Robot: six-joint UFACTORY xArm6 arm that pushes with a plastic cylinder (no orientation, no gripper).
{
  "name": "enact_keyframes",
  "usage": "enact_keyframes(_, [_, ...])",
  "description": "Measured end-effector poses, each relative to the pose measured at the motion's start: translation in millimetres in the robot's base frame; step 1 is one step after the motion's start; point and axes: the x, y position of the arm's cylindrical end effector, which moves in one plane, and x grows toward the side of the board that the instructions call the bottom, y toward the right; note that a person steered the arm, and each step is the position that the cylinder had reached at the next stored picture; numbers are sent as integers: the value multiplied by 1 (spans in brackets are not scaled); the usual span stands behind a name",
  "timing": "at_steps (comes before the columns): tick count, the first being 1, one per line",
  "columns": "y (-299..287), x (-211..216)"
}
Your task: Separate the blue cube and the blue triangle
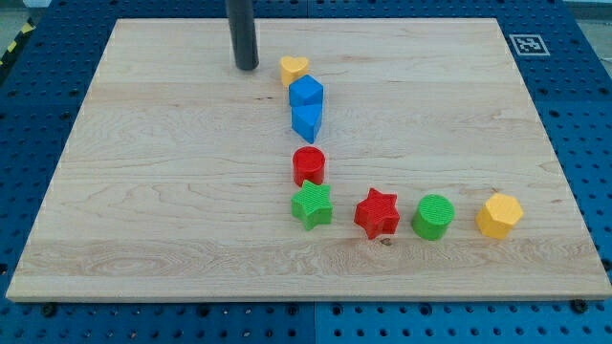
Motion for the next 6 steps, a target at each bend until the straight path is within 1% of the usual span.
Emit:
enact_keyframes(1, [16, 40])
enact_keyframes(3, [90, 45])
enact_keyframes(4, [81, 46])
enact_keyframes(6, [75, 72])
